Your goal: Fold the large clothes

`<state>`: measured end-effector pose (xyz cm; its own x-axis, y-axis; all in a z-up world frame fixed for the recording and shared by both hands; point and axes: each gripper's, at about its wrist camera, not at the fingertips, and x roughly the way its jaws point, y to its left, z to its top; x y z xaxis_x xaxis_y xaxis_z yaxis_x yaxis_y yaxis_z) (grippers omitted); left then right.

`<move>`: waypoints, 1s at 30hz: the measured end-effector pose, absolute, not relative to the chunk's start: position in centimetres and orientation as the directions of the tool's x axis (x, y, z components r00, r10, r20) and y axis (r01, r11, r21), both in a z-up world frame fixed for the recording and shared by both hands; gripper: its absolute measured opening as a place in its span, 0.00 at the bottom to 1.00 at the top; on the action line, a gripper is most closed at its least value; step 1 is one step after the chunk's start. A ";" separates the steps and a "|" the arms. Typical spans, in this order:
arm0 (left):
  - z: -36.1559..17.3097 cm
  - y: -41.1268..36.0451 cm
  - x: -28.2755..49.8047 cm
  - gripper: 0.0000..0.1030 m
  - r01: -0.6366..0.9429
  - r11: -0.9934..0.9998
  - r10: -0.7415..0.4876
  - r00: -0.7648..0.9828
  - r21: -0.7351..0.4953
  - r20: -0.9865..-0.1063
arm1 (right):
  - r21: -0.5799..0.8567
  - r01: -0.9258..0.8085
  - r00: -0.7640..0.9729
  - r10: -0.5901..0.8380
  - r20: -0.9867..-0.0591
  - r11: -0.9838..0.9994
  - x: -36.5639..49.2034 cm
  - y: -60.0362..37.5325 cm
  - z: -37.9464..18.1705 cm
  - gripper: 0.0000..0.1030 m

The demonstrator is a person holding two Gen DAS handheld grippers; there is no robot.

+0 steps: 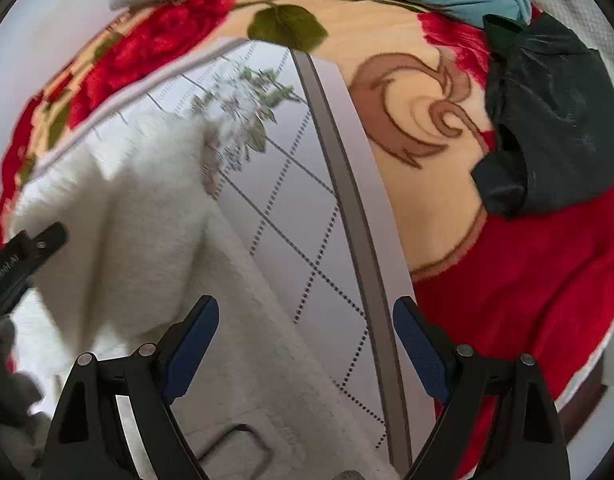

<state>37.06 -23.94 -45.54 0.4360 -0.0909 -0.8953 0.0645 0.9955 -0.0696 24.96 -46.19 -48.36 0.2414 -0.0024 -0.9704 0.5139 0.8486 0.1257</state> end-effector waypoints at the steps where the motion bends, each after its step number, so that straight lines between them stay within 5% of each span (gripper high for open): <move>1: -45.3 -23.5 37.2 0.90 0.059 0.995 -0.094 0.451 -0.076 -0.888 | 0.155 0.511 0.258 0.021 -0.966 0.846 25.1 -46.6 -48.0 0.88; 8: -43.3 -16.6 36.8 0.90 -0.085 0.994 -0.018 0.474 -0.066 -0.880 | 0.383 0.441 0.354 0.235 -0.905 0.812 27.6 -46.8 -46.2 0.88; 16: -43.6 -5.1 33.4 0.90 -0.346 0.932 0.254 0.400 0.112 -0.881 | 0.513 0.378 0.265 0.441 -0.858 0.771 35.2 -41.7 -51.5 0.87; 17: -44.0 -3.8 33.0 0.90 -0.372 0.917 0.292 0.376 0.145 -0.879 | 0.518 0.372 0.232 0.463 -0.856 0.770 36.0 -40.6 -52.7 0.84; 19: -44.7 -2.0 32.6 0.90 -0.401 0.897 0.333 0.335 0.187 -0.881 | 0.506 0.337 0.179 0.473 -0.862 0.794 37.0 -38.7 -54.2 0.19; 22: -45.2 0.1 32.4 0.90 -0.431 0.877 0.362 0.308 0.210 -0.880 | 0.433 0.290 0.241 0.373 -0.896 0.853 36.9 -37.6 -52.7 0.07; 26: -45.4 1.3 33.6 0.90 -0.433 0.877 0.366 0.324 0.207 -0.872 | 0.349 0.313 0.382 0.219 -0.898 0.883 36.4 -39.4 -48.4 0.07; 30: -48.3 1.6 36.3 0.90 -0.401 0.883 0.376 0.293 0.244 -0.879 | 0.269 0.349 0.227 0.198 -0.954 0.898 38.2 -40.2 -52.6 0.09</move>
